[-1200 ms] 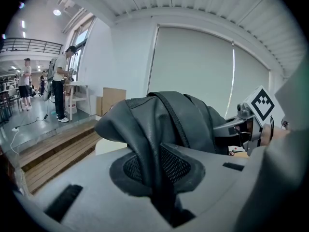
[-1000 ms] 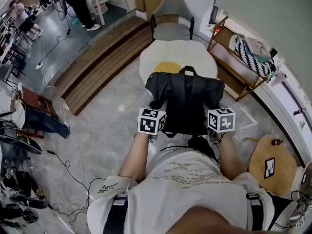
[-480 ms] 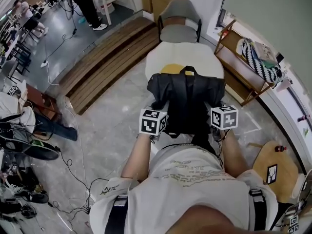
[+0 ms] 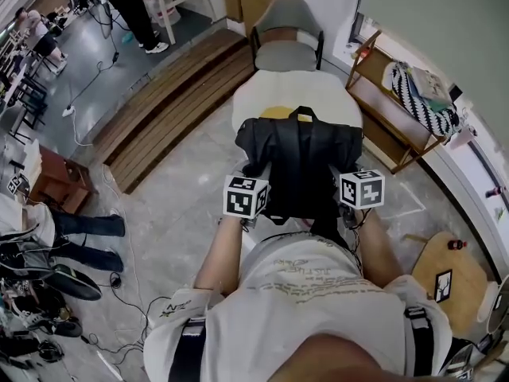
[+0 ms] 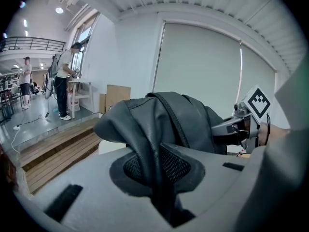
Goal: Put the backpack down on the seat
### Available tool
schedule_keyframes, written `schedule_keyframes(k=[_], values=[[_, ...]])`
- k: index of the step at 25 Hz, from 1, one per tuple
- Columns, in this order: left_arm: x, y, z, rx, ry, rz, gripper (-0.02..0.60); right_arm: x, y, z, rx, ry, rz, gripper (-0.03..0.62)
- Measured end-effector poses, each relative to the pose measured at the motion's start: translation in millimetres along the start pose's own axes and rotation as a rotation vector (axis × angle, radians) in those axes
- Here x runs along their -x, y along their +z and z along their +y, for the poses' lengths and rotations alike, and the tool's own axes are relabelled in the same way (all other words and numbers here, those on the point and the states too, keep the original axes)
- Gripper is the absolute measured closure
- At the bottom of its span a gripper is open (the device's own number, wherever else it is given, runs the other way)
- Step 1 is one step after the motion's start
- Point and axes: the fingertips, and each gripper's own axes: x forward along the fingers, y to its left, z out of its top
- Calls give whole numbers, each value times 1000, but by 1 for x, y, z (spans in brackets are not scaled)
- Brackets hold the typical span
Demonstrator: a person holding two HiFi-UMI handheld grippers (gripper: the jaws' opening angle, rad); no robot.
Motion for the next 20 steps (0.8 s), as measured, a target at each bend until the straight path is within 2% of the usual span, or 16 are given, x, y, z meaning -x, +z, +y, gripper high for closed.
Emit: schedule_keyframes(k=[8,20], values=[[-50,28,2,-14,-5,37,518,-25,25,-46,-31,11,13,526],[-152,81,-10,9,15,86,518,-64,77,-146,-35,49,60,525]])
